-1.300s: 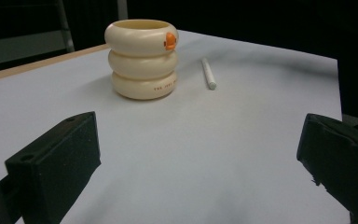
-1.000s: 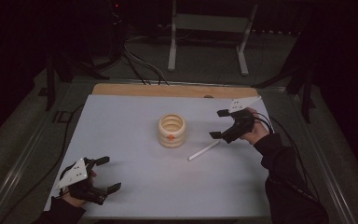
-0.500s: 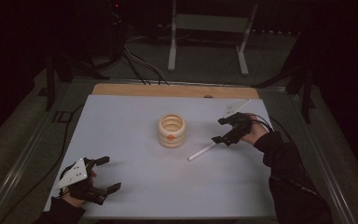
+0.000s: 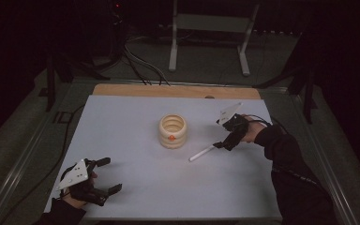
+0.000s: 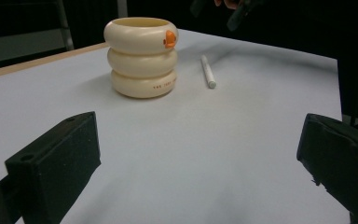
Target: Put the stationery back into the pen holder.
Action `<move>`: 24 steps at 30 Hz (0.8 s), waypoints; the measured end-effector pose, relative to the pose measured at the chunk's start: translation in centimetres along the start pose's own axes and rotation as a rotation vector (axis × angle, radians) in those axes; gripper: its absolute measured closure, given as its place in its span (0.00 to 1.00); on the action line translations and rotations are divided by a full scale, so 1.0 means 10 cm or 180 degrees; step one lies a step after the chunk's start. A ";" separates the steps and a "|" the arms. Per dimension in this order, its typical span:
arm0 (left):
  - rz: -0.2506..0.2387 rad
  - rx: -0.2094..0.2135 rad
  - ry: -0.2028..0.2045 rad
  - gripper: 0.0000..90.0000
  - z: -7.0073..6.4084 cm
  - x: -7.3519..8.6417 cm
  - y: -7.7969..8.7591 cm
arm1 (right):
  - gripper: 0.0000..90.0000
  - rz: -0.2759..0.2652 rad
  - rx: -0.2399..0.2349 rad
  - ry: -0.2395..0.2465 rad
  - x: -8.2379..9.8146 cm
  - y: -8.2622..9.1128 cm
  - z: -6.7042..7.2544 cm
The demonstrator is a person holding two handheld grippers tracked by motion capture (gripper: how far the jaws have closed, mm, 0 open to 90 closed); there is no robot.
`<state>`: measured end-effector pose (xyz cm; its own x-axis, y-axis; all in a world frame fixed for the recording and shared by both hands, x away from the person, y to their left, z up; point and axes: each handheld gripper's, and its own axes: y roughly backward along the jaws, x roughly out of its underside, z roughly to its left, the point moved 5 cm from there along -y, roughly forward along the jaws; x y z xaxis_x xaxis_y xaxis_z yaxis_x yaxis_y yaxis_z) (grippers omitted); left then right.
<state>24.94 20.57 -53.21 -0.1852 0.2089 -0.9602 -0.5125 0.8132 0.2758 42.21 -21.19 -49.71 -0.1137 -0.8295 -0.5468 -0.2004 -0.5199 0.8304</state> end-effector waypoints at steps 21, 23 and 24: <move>-0.0011 0.0002 0.0009 0.00 0.00 0.00 0.00 | 0.55 0.0908 0.0050 0.1408 0.12 -0.33 0.09; -0.0008 0.0005 0.0006 0.00 0.00 0.00 0.00 | 0.59 0.0972 0.0035 0.1493 0.12 -0.36 0.09; -0.0010 0.0004 0.0005 0.00 0.00 0.00 0.00 | 0.60 0.0993 0.0017 0.1497 0.12 -0.37 0.09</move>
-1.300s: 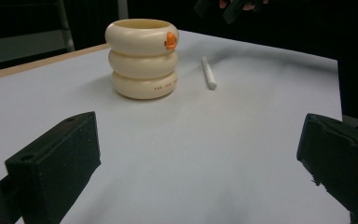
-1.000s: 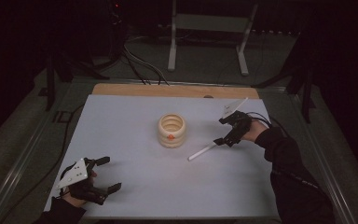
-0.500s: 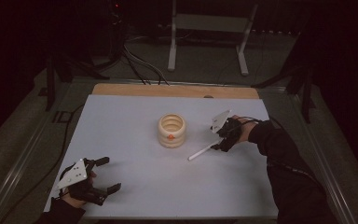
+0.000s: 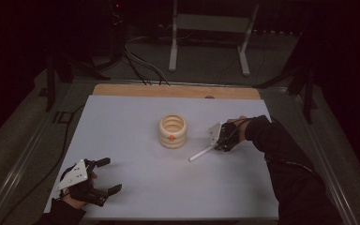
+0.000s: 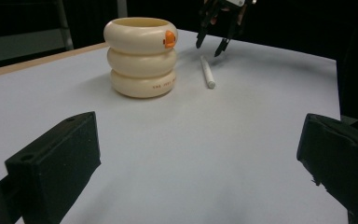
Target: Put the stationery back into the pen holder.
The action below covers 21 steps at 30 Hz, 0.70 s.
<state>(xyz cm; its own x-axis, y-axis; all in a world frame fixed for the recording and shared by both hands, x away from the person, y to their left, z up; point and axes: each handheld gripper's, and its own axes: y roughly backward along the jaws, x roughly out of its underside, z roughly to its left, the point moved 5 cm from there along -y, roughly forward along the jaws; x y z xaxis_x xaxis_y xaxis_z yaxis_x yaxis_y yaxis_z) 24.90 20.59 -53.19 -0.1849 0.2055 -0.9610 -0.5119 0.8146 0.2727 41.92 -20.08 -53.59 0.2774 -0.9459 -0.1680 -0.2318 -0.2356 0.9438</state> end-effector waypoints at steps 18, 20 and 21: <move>-0.0022 0.0010 0.0025 0.00 0.01 0.00 0.01 | 0.82 0.0302 -0.0380 0.0549 -0.07 -0.23 -0.05; -0.0019 0.0010 0.0023 0.00 0.01 0.00 0.01 | 0.84 0.0300 -0.0430 0.0534 -0.07 -0.23 -0.05; -0.0021 0.0014 0.0025 0.00 0.01 0.00 0.00 | 0.86 0.0312 -0.0459 0.0546 -0.07 -0.23 -0.05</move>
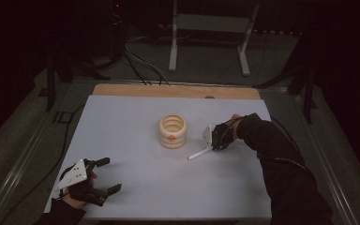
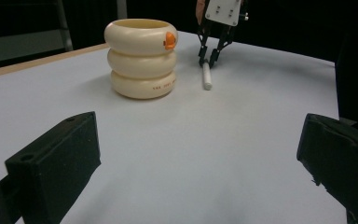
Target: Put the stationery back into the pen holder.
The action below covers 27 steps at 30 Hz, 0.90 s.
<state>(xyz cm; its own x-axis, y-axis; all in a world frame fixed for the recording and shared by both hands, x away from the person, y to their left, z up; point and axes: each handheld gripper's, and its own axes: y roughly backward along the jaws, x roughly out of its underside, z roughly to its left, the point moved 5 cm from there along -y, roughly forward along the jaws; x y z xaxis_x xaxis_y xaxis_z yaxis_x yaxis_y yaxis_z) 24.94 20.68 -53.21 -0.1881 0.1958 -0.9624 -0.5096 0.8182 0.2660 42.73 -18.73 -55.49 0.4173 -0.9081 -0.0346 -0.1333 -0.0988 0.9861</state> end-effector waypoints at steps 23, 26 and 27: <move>0.0003 -0.0009 0.0012 0.00 0.00 0.00 -0.01 | 0.88 -0.0960 -0.0082 -0.0662 -0.18 0.26 0.23; -0.0001 -0.0018 0.0023 0.00 0.01 -0.01 -0.01 | 0.88 -0.1151 -0.0142 -0.0931 -0.19 0.30 0.26; -0.0002 -0.0018 0.0027 0.00 0.01 -0.01 -0.01 | 0.88 -0.1230 -0.0138 -0.0987 -0.19 0.31 0.27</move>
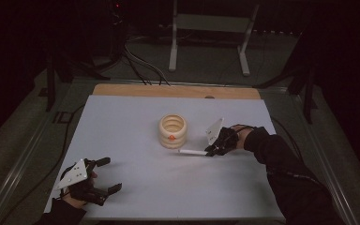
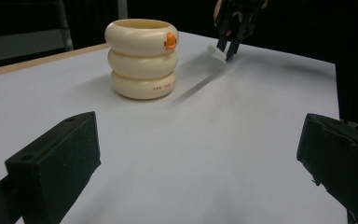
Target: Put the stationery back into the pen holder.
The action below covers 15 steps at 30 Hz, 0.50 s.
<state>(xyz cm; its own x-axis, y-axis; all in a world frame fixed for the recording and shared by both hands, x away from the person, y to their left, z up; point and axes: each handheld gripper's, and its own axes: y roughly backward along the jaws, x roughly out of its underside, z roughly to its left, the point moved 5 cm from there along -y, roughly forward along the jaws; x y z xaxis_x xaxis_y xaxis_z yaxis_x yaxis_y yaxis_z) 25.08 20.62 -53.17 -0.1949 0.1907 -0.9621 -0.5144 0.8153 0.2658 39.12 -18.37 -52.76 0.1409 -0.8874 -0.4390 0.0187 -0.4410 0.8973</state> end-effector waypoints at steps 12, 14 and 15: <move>0.0059 0.0110 0.0002 0.00 -0.08 -0.02 -0.06 | 0.88 -0.0778 0.0092 -0.0728 0.08 0.22 0.16; 0.0072 0.0110 -0.0002 0.00 -0.09 -0.03 -0.06 | 0.88 -0.0912 0.0127 -0.0845 0.09 0.24 0.20; 0.0073 0.0103 -0.0004 0.00 -0.09 -0.04 -0.06 | 0.88 -0.0959 0.0151 -0.0954 0.09 0.25 0.21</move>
<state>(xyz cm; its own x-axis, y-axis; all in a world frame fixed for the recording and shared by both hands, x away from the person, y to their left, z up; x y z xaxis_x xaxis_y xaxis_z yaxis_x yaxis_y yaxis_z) 24.77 19.57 -52.91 -0.2054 0.2102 -0.9558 -0.4826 0.8279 0.2857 37.21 -20.60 -51.01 -0.1581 -0.7147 -0.6814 -0.0314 -0.6861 0.7269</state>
